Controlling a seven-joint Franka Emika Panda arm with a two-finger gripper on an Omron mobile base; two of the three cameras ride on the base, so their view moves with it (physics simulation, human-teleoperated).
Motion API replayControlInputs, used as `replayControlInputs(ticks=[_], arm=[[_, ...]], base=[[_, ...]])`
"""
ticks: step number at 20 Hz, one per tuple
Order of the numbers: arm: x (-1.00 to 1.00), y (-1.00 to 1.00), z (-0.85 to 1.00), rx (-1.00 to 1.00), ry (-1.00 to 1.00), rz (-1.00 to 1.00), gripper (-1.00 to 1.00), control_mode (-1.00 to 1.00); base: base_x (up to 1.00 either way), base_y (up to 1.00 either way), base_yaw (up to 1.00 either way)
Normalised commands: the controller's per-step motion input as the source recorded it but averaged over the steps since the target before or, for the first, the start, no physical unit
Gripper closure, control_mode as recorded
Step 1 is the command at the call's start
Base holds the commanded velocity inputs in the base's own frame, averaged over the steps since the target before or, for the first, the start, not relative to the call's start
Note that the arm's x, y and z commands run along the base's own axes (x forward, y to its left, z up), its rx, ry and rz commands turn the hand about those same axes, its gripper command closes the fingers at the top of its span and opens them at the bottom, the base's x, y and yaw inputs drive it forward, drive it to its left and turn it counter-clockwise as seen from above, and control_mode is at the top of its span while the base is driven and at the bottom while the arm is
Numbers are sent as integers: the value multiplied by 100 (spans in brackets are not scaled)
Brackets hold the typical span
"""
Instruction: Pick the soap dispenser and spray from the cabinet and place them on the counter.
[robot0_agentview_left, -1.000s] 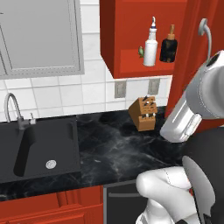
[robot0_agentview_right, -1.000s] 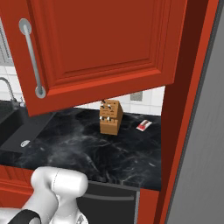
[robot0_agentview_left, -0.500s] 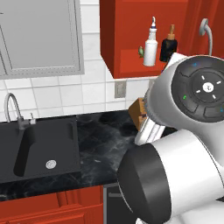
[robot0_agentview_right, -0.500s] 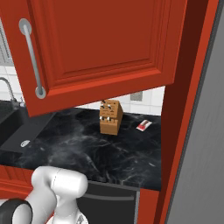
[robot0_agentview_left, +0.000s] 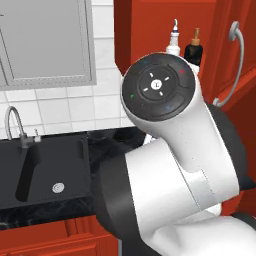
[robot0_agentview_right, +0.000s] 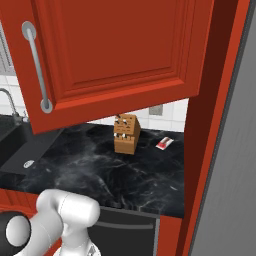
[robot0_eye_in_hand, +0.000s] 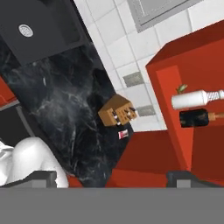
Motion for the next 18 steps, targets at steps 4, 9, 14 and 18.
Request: replayControlInputs(ticks=[4, 9, 14, 18], arm=[[20, 5, 0, -13, 6, -8, -100, -100], [19, 5, 0, -19, 1, -10, -100, -100], [23, 6, 0, -19, 0, -13, -100, -100], [14, 3, 0, -11, 0, -9, -100, -100]], base=[[0, 0, 0], [0, 0, 0], [0, 0, 0], [0, 0, 0]])
